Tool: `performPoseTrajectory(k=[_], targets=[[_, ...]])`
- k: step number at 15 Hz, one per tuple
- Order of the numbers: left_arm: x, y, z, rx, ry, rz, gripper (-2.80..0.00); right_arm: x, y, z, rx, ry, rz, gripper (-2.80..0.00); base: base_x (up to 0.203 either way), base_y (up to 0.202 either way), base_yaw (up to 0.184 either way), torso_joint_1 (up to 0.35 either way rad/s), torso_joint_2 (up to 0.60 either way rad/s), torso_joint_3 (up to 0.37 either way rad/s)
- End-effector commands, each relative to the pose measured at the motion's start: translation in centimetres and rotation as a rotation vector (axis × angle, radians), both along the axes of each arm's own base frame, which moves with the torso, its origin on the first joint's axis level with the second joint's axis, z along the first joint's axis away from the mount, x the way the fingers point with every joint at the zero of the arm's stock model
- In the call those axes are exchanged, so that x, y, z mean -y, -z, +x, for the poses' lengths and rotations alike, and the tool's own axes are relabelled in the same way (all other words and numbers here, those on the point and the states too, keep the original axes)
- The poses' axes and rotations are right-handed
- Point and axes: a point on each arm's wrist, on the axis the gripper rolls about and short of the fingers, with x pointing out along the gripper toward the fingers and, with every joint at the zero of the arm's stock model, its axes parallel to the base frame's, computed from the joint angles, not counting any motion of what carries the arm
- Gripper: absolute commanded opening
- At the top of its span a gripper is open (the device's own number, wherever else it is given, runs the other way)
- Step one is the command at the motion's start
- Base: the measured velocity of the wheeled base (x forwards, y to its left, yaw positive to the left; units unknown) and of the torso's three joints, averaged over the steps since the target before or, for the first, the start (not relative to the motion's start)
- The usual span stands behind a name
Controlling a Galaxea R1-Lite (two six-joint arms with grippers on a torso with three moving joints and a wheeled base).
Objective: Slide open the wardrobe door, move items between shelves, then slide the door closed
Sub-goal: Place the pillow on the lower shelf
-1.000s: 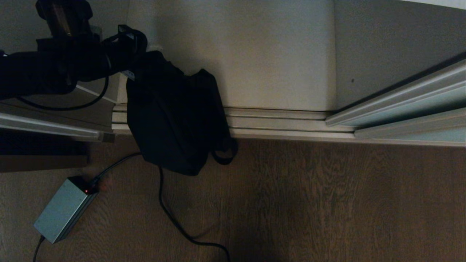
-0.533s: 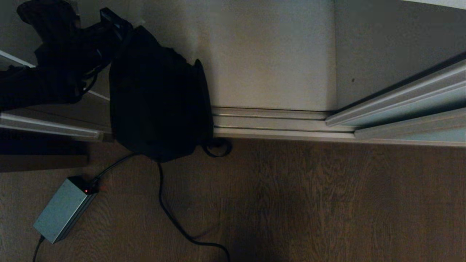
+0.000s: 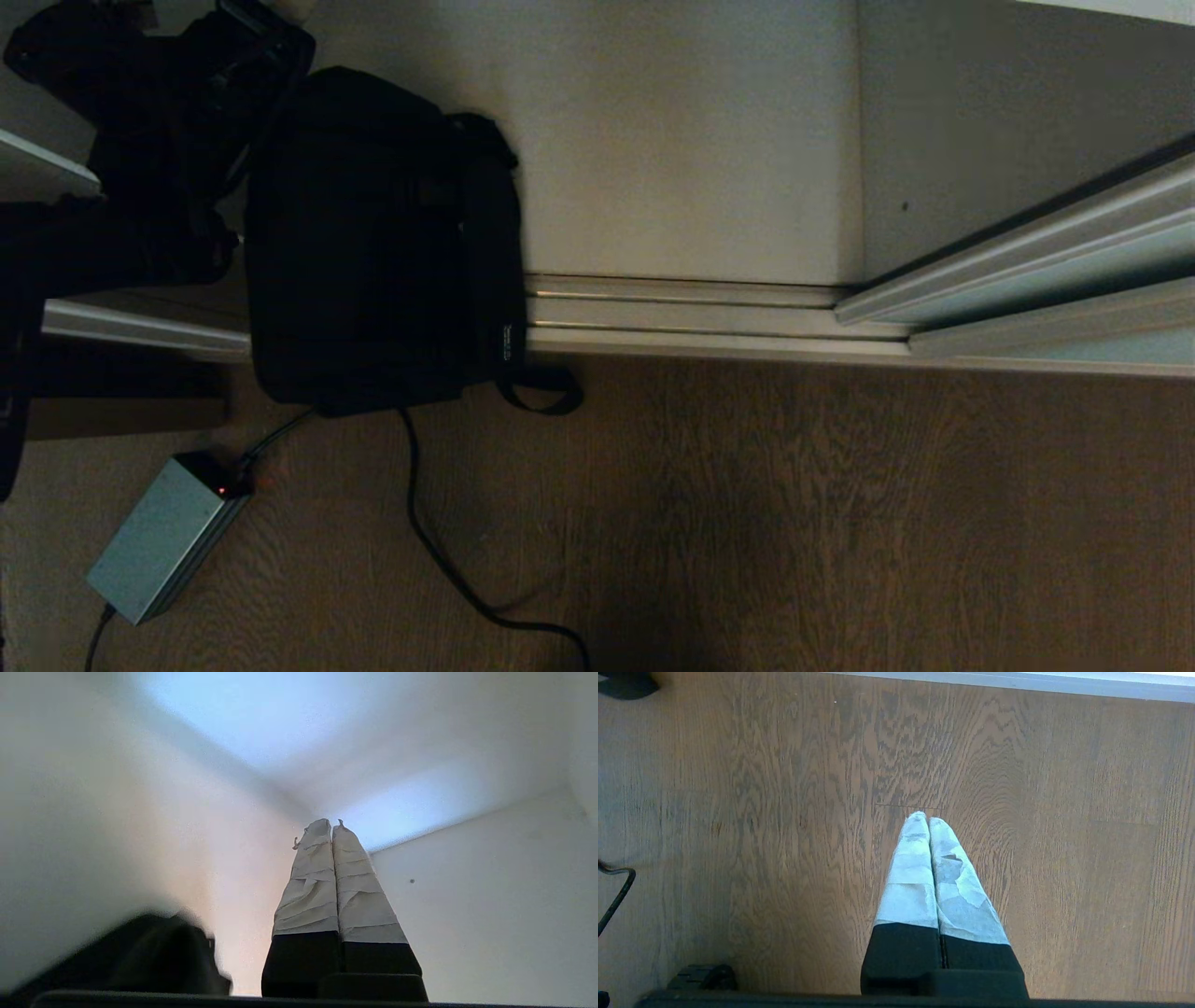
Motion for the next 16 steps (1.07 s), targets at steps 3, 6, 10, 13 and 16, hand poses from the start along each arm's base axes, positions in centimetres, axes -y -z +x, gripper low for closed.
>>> performPoseTrajectory(k=[3, 6, 10, 13, 16], targets=[[-0.2, 2.8, 2.2, -0.038, -0.033, 0.029, -2.80, 0.0, 0.0, 0.0, 0.004, 0.000, 0.001, -2.80, 0.000, 0.000, 0.000, 0.000, 0.00, 0.000], [-0.2, 3.3, 2.8, -0.152, -0.060, 0.052, -2.80, 0.0, 0.0, 0.0, 0.004, 0.000, -0.001, -2.80, 0.000, 0.000, 0.000, 0.000, 0.00, 0.000], [-0.1, 1.6, 1.4, -0.218, -0.109, 0.109, -2.80, 0.0, 0.0, 0.0, 0.004, 0.000, 0.001, -2.80, 0.000, 0.000, 0.000, 0.000, 0.00, 0.000], [0.1, 0.6, 0.6, -0.206, -0.122, 0.127, -2.80, 0.0, 0.0, 0.0, 0.004, 0.000, 0.001, -2.80, 0.000, 0.000, 0.000, 0.000, 0.00, 0.000], [0.3, -0.3, -0.1, -0.181, -0.148, 0.117, -2.80, 0.0, 0.0, 0.0, 0.004, 0.000, 0.000, -2.80, 0.000, 0.000, 0.000, 0.000, 0.00, 0.000]])
